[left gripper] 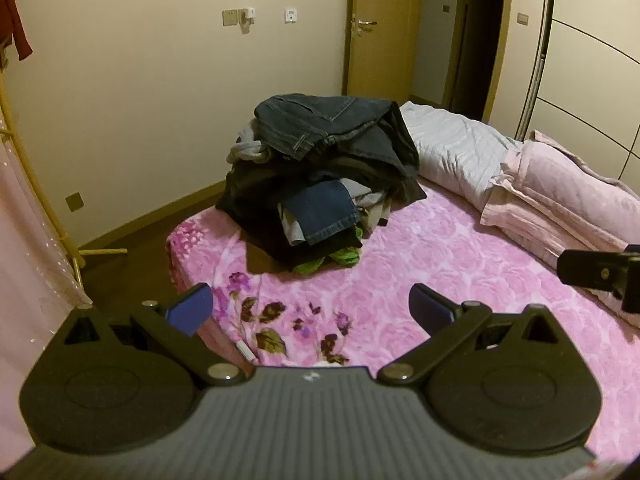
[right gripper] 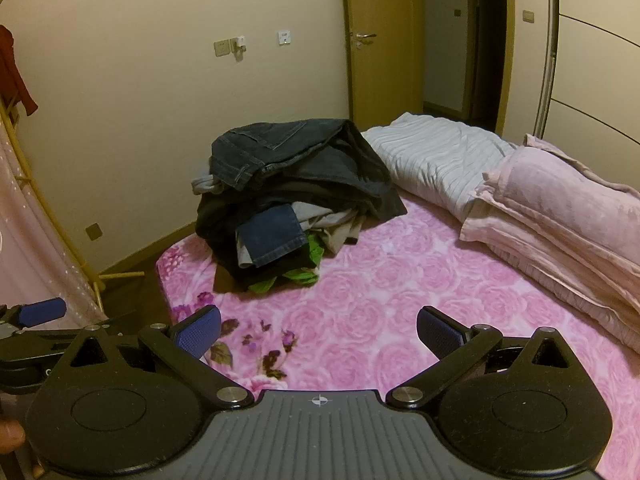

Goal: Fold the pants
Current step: 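Move both tools toward the pile of clothes on the bed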

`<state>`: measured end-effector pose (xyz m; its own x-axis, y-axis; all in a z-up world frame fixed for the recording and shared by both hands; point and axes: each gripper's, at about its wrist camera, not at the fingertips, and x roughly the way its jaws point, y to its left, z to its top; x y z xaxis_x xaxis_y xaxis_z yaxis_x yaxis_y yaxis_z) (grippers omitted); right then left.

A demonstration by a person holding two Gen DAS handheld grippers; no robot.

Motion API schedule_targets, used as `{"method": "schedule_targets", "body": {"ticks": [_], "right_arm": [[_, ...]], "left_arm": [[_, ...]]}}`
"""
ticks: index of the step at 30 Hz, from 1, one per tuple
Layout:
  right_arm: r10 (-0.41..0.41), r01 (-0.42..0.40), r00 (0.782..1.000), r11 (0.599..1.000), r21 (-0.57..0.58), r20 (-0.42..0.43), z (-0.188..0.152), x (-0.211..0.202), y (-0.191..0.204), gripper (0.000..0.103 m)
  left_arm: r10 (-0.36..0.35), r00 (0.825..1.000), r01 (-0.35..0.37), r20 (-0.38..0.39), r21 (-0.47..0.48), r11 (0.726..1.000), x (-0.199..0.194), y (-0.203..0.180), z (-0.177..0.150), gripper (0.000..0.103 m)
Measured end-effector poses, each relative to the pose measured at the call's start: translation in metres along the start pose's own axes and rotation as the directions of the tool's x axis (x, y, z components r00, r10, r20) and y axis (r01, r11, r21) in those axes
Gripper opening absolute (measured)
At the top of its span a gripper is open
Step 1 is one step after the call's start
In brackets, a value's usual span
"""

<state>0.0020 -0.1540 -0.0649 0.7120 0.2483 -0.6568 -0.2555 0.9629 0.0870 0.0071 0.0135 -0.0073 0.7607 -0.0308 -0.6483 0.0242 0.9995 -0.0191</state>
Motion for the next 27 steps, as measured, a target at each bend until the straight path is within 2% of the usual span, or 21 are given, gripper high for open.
{"method": "schedule_targets", "body": {"ticks": [7, 14, 27], "right_arm": [[-0.006, 0.006, 1.0, 1.0, 0.0, 0.001, 0.002, 0.008, 0.002, 0.101], [-0.024, 0.024, 1.0, 1.0, 0.015, 0.002, 0.006, 0.017, 0.004, 0.101], [-0.093, 0.093, 0.996, 0.994, 0.053, -0.006, 0.014, 0.033, 0.009, 0.101]], "left_arm": [[-0.017, 0.999, 0.018, -0.034, 0.019, 1.0, 0.007, 0.001, 0.002, 0.103], [-0.044, 0.999, 0.045, -0.029, 0.02, 0.999, 0.015, 0.008, 0.007, 0.103], [-0.106, 0.994, 0.108, -0.034, 0.087, 0.99, 0.044, 0.022, 0.019, 0.103]]}}
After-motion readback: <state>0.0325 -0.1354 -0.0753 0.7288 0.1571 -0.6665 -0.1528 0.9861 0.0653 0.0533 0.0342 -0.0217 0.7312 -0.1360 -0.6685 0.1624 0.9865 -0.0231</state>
